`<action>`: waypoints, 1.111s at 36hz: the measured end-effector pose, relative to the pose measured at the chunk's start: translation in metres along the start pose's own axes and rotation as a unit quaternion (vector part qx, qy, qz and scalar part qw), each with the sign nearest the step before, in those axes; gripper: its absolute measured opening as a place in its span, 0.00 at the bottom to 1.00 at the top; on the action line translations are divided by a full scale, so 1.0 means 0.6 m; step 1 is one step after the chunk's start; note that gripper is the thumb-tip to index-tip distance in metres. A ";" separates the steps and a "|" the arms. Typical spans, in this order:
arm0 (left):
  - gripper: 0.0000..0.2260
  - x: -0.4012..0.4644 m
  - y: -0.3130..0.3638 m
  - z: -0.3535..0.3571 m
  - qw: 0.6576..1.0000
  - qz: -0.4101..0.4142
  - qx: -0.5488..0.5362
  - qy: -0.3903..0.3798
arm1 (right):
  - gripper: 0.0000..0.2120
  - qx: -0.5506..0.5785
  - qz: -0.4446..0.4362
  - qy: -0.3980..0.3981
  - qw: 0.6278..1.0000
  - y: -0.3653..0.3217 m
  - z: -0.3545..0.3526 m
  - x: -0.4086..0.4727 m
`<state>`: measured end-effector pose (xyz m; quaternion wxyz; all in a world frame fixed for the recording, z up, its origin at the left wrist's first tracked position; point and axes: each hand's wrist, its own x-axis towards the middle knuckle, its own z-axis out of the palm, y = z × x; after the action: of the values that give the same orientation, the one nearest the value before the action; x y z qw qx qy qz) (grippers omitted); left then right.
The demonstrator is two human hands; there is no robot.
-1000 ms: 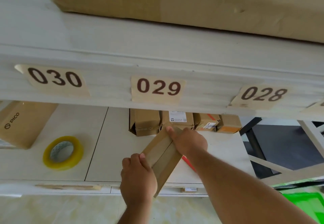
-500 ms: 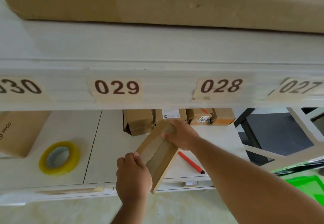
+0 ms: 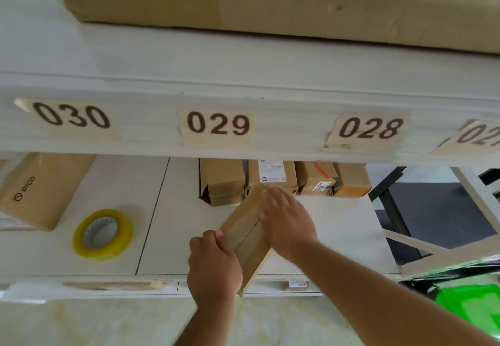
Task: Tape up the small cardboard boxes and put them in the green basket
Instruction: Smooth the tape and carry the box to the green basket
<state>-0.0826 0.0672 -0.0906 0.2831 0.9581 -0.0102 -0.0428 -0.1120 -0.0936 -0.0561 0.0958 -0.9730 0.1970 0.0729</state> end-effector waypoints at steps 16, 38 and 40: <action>0.26 0.001 -0.002 0.000 1.000 0.018 0.002 -0.009 | 0.32 -0.047 -0.193 -0.045 0.979 0.004 0.039 -0.069; 0.22 0.003 0.001 0.003 1.000 0.002 0.006 -0.010 | 0.60 0.089 0.133 -0.043 0.986 0.002 0.001 0.011; 0.23 0.003 0.001 0.004 1.000 0.000 0.007 -0.009 | 0.61 0.076 0.140 -0.034 0.987 -0.006 0.002 -0.003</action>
<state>-0.0807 0.0654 -0.0925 0.2765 0.9595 -0.0127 -0.0518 -0.1121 -0.0891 -0.0565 0.1653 -0.9227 0.3325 0.1033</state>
